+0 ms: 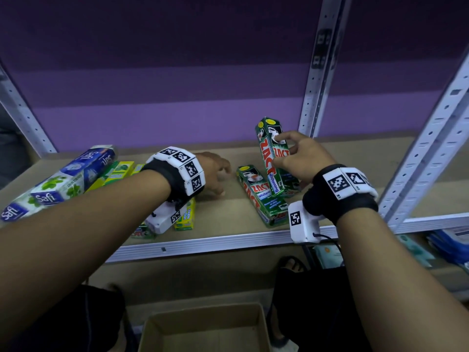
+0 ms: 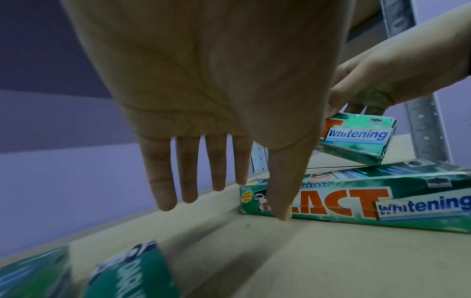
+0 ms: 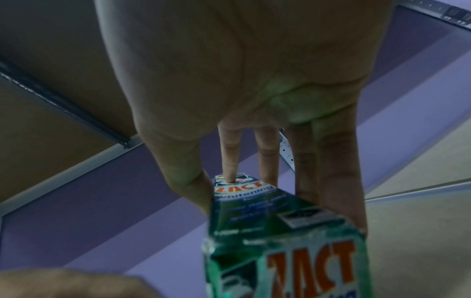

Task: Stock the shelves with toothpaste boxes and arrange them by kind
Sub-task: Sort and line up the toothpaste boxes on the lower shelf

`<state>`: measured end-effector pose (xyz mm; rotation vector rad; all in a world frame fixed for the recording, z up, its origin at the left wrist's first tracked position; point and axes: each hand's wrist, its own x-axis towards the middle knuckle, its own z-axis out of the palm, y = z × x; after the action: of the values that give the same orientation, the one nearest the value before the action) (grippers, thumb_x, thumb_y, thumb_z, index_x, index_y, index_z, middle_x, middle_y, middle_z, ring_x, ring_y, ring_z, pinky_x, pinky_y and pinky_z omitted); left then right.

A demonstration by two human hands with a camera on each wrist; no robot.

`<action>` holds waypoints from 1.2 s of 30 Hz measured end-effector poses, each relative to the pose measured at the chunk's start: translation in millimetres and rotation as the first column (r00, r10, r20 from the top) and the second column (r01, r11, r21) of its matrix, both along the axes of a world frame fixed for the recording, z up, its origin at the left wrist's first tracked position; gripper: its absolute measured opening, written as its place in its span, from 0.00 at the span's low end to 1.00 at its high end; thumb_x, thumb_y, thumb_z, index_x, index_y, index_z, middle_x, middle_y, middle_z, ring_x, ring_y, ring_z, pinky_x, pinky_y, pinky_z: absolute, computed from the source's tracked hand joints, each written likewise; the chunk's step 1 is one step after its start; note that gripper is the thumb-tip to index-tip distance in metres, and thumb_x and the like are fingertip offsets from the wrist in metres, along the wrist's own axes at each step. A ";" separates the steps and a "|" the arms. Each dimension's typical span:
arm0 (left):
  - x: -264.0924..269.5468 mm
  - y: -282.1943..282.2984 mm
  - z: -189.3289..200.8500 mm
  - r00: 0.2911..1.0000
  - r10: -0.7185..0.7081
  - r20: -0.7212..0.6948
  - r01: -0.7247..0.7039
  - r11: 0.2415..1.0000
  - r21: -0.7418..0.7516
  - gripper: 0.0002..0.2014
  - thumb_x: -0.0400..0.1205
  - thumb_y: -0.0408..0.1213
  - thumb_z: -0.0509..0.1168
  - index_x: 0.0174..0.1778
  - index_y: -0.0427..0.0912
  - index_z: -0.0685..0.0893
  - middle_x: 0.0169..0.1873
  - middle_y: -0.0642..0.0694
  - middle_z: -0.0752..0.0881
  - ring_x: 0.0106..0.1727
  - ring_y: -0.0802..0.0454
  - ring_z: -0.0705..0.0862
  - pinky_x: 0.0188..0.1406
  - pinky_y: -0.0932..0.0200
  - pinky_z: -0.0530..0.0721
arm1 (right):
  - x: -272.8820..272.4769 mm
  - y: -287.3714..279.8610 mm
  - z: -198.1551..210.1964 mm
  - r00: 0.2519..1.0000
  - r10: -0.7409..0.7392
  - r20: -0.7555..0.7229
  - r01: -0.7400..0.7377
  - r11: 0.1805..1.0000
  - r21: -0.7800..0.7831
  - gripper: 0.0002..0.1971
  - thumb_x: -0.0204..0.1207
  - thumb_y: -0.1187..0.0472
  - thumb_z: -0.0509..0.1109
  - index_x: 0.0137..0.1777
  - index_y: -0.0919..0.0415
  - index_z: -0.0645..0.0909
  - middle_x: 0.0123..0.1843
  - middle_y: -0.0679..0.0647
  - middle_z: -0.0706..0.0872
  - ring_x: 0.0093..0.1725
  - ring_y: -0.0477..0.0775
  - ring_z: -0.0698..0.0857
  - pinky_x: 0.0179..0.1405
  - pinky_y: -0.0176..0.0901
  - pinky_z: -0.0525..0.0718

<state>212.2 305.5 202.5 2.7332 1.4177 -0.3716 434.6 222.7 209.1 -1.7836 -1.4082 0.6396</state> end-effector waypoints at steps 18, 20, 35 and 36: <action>32.7 9.6 -18.0 0.982 -0.117 0.146 0.129 0.989 -0.072 0.36 0.66 0.58 0.79 0.70 0.59 0.76 0.62 0.48 0.76 0.62 0.45 0.78 0.66 0.47 0.78 | 7.4 0.5 -4.9 0.997 -0.060 0.045 0.060 0.998 0.005 0.26 0.67 0.53 0.78 0.62 0.31 0.75 0.46 0.43 0.88 0.39 0.48 0.91 0.33 0.45 0.90; 22.9 7.3 -14.9 0.983 -0.090 0.161 0.106 0.990 -0.096 0.34 0.67 0.58 0.79 0.68 0.55 0.78 0.61 0.47 0.78 0.61 0.46 0.79 0.64 0.51 0.78 | 6.8 0.0 -4.4 0.996 -0.061 0.069 0.060 0.998 0.017 0.26 0.68 0.53 0.78 0.62 0.30 0.75 0.49 0.45 0.89 0.41 0.50 0.91 0.38 0.50 0.92; -48.9 -15.1 -18.9 0.893 0.155 0.422 -0.074 0.976 -0.203 0.27 0.63 0.57 0.82 0.58 0.55 0.89 0.47 0.60 0.88 0.51 0.63 0.85 0.58 0.62 0.82 | -13.2 9.2 -0.4 0.951 0.113 0.287 -0.157 0.978 0.134 0.34 0.74 0.72 0.73 0.70 0.34 0.71 0.61 0.44 0.85 0.56 0.48 0.86 0.46 0.38 0.88; -50.7 -15.6 -20.0 0.887 0.159 0.433 -0.074 0.976 -0.205 0.28 0.63 0.57 0.82 0.59 0.55 0.89 0.47 0.60 0.88 0.51 0.63 0.85 0.59 0.61 0.82 | -14.8 10.5 0.3 0.942 0.130 0.308 -0.173 0.978 0.117 0.34 0.75 0.72 0.72 0.70 0.35 0.72 0.60 0.43 0.84 0.53 0.46 0.86 0.40 0.31 0.85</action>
<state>161.5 289.8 182.5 2.3610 1.3316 0.1266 419.7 233.2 209.4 -1.7200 -1.7639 0.3430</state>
